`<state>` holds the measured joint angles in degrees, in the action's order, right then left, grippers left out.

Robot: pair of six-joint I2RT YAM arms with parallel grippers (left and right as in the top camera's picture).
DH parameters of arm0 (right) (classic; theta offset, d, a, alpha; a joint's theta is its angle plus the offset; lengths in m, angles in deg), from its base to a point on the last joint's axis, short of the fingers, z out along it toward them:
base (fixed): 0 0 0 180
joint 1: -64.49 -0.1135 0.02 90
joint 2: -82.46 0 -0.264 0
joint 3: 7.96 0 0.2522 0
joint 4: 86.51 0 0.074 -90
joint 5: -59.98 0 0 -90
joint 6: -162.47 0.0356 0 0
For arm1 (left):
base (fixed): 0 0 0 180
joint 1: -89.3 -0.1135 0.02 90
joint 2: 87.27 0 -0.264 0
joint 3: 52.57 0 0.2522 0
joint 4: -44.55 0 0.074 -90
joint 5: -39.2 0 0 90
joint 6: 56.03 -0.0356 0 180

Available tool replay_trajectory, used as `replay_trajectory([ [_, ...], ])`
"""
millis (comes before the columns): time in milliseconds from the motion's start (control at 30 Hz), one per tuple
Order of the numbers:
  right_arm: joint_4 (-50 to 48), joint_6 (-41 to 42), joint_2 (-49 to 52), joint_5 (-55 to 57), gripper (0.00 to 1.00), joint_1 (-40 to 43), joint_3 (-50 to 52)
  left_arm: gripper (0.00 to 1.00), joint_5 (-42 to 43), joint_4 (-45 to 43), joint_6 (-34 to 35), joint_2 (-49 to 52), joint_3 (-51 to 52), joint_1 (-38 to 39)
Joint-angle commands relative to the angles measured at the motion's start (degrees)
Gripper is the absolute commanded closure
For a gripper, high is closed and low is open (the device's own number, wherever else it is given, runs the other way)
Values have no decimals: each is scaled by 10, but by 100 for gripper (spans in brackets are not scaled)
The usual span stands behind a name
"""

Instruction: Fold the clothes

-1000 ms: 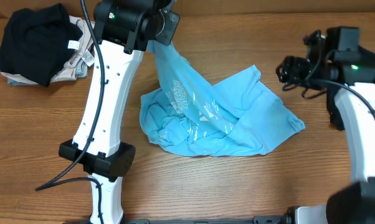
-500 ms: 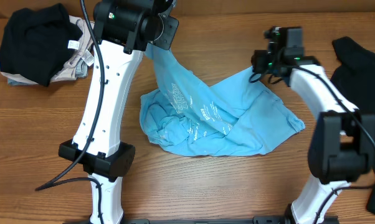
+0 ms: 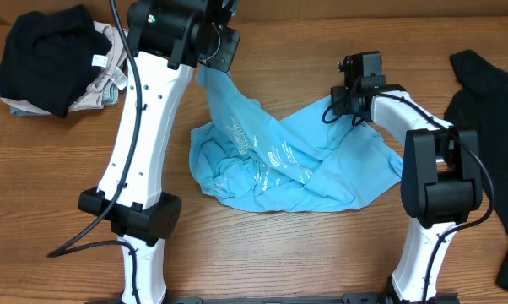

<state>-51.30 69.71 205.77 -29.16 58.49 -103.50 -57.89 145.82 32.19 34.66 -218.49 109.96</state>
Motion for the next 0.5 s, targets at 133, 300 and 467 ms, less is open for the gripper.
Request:
replay_trajectory([
  [133,9,-2,29,5,87,2,2,96,5,-5,7,-4,22,-15],
  [300,30,25,17,4,96,5,-18,96,7,-24,7,-5,21,-28],
  [467,109,39,-41,4,96,18,-90,96,6,-26,7,-11,-3,-56],
])
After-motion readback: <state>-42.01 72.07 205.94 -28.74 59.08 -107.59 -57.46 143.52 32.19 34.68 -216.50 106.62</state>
